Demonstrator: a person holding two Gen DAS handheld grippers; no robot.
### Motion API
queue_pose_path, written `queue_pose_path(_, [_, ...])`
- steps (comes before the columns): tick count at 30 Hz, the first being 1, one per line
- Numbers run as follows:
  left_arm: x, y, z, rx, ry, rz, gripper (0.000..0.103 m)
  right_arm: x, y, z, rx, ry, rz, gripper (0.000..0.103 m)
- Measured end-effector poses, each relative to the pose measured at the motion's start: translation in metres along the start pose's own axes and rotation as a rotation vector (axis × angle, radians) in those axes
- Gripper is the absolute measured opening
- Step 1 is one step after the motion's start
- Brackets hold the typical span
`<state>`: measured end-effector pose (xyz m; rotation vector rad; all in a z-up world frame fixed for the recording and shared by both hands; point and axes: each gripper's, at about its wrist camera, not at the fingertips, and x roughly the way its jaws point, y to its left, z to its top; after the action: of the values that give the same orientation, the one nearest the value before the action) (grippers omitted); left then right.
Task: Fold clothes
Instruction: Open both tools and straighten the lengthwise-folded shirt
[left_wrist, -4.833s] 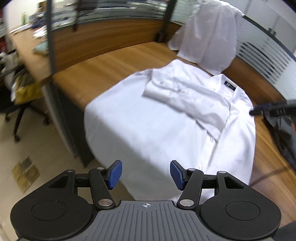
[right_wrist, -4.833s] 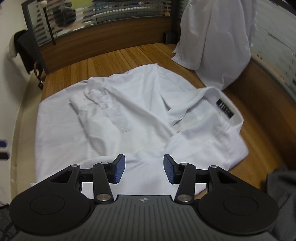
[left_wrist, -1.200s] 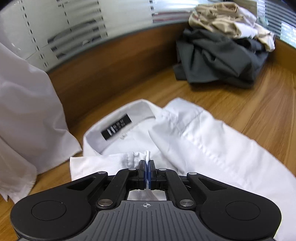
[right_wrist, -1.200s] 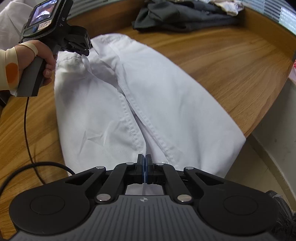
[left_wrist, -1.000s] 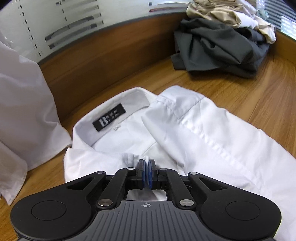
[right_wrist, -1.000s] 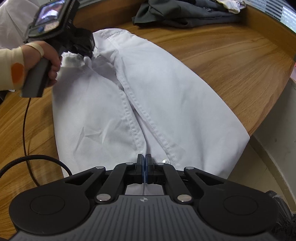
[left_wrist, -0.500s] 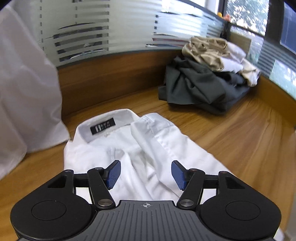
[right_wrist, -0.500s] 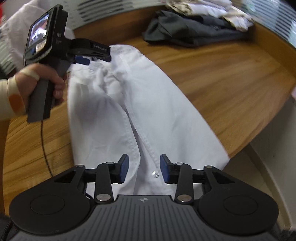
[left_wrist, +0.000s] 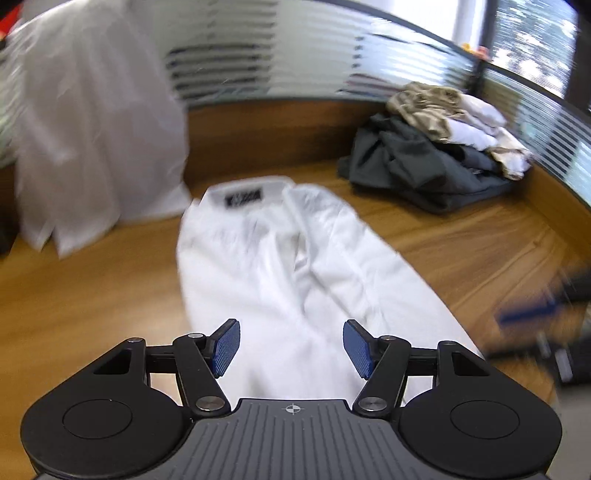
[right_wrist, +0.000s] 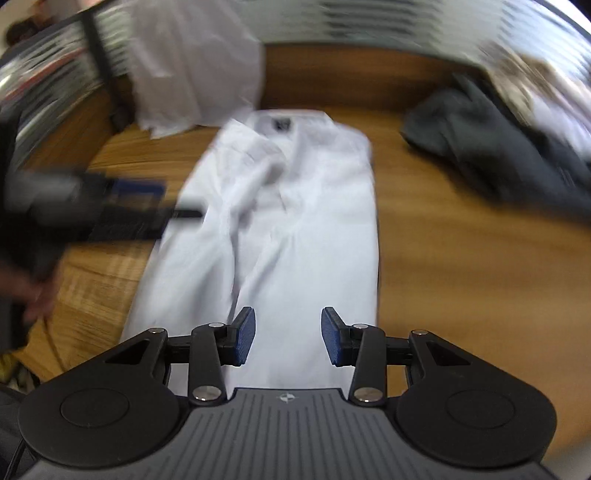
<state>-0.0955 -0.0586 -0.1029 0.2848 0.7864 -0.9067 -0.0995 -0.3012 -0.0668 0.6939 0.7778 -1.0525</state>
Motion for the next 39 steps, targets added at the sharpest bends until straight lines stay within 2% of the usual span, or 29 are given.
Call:
queue_pose_path(6, [-0.025,-0.013,-0.037,-0.218,0.003,0.107,0.065,0.027,-0.026,0.068,-0.231,0.029,0.167,0.045])
queue_pose_path(13, [-0.030,-0.062,-0.066,-0.394,-0.014,0.247,0.066,0.082,-0.025,0.133,-0.475,0.058,0.318,0.044])
queue_pose_path(16, [-0.020,-0.080,-0.081,-0.472,0.002,0.290,0.067,0.106,-0.018,0.158,-0.575,0.046,0.347,0.044])
queue_pose_path(19, [-0.013,-0.090,-0.091,-0.566,0.019,0.334,0.067,0.134,-0.011,0.183,-0.619,0.050,0.364,0.044])
queue_pose_path(21, [-0.012,-0.095,-0.097,-0.620,0.021,0.353,0.061,0.150,-0.003,0.195,-0.652,0.048,0.382,0.044])
queue_pose_path(22, [-0.011,-0.097,-0.100,-0.639,0.028,0.355,0.054,0.158,0.001,0.201,-0.668,0.047,0.391,0.042])
queue_pose_path(23, [-0.011,-0.099,-0.103,-0.658,0.037,0.354,0.048,0.165,0.007,0.206,-0.681,0.036,0.396,0.041])
queue_pose_path(25, [-0.009,-0.103,-0.109,-0.701,0.064,0.361,0.045,0.179,0.016,0.213,-0.698,0.021,0.405,0.030])
queue_pose_path(28, [-0.006,-0.106,-0.118,-0.753,0.095,0.380,0.045,0.204,0.030,0.219,-0.699,0.023,0.400,0.024])
queue_pose_path(33, [-0.005,-0.114,-0.125,-0.753,0.115,0.393,0.046,0.251,0.045,0.205,-0.746,0.109,0.351,0.019])
queue_pose_path(36, [-0.015,-0.120,-0.125,-0.748,0.096,0.419,0.047,0.245,0.043,0.202,-0.748,0.083,0.369,0.019])
queue_pose_path(39, [-0.039,-0.126,-0.123,-0.741,0.020,0.442,0.055,0.224,0.038,0.205,-0.729,0.056,0.415,0.020])
